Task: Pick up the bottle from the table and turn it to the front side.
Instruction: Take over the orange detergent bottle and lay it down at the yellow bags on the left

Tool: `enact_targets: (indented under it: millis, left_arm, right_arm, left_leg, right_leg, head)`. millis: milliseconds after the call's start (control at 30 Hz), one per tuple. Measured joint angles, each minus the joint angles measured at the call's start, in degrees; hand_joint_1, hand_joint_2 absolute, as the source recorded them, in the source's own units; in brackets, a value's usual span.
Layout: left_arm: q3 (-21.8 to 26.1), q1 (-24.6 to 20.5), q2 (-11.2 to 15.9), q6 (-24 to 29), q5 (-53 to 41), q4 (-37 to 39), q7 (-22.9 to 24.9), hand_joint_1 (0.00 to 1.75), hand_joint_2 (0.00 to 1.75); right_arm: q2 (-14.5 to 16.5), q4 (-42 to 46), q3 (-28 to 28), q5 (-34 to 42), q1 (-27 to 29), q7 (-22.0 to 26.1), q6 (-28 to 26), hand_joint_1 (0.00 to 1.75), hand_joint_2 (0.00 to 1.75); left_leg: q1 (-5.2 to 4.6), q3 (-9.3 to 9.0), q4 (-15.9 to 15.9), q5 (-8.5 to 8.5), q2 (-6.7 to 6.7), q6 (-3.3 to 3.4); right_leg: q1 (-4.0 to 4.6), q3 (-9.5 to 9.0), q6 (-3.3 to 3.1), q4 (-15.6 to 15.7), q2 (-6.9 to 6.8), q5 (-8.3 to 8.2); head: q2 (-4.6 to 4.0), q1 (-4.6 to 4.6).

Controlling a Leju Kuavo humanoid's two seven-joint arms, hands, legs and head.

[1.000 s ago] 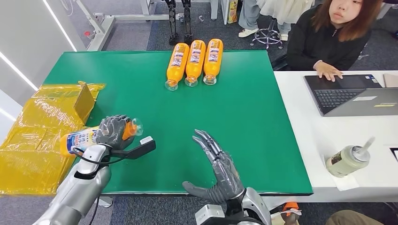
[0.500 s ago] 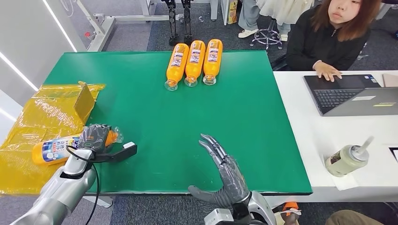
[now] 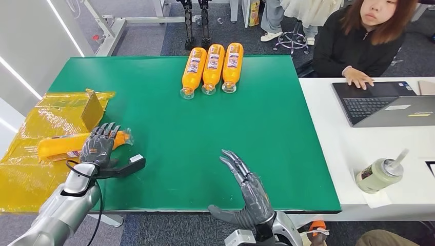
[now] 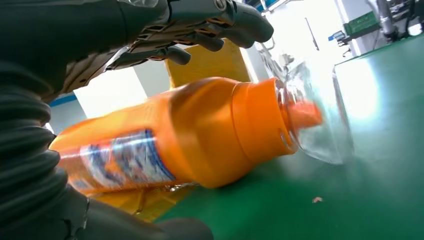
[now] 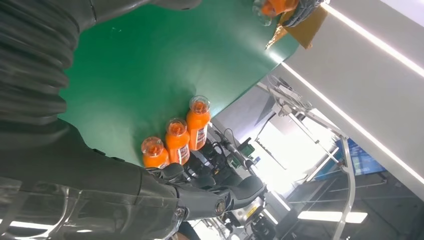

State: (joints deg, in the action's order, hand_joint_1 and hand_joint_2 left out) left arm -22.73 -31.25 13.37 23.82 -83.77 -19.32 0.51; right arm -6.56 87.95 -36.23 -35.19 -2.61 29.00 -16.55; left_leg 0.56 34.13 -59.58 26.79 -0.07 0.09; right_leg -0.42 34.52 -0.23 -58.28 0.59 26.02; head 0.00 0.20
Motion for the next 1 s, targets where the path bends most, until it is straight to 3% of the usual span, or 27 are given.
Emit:
enact_targets:
  millis: [133, 367, 567, 733, 1000]
  left_arm:
    - [1.97, 0.0, -0.94, 0.08, 2.16, -0.02, -4.35, 0.0, 1.75]
    - [3.74, 0.0, -2.04, -0.3, 3.37, -0.03, -6.6, 0.0, 1.75]
    - [6.94, 0.77, -5.1, -3.77, 13.43, -2.92, -20.02, 0.0, 1.75]
    - [7.76, 5.98, -9.54, -9.01, 29.57, -14.49, -32.44, 0.0, 1.75]
    - [4.88, 13.17, -13.8, -13.46, 45.85, -33.39, -35.85, 0.0, 1.75]
  right_arm:
    - [0.43, 0.0, 0.09, -1.0, 0.01, -1.13, -0.13, 0.0, 1.75]
    - [1.06, -0.03, 0.52, -1.21, 0.01, -1.26, -0.11, 0.0, 1.75]
    - [2.12, -0.97, 1.51, -1.75, -0.58, -1.19, 0.34, 0.0, 1.75]
    - [2.67, -1.27, 2.46, -1.1, -1.67, -1.76, 1.23, 0.0, 1.75]
    - [3.28, -1.27, 3.83, -2.07, -1.59, -1.45, 1.05, 0.0, 1.75]
  left_leg:
    - [0.0, 0.01, 0.0, 0.0, 0.0, 0.0]
    - [0.0, 0.02, -0.01, 0.0, 0.0, 0.0]
    - [-0.01, 0.05, -0.01, 0.0, -0.06, 0.0]
    - [-0.05, 0.07, -0.04, 0.01, -0.07, 0.02]
    - [-0.04, 0.09, -0.04, 0.04, -0.06, 0.04]
  right_leg:
    - [0.0, 0.01, 0.0, 0.0, 0.0, 0.0]
    - [0.0, 0.02, 0.0, 0.01, 0.01, 0.0]
    - [-0.01, 0.0, 0.0, 0.01, -0.05, 0.0]
    - [-0.04, 0.01, 0.01, 0.05, -0.05, 0.0]
    - [-0.03, 0.03, 0.02, 0.08, -0.06, 0.0]
  head:
    - [0.0, 0.01]
    - [0.0, 0.0]
    - [0.0, 0.0]
    - [0.0, 0.01]
    - [0.0, 0.0]
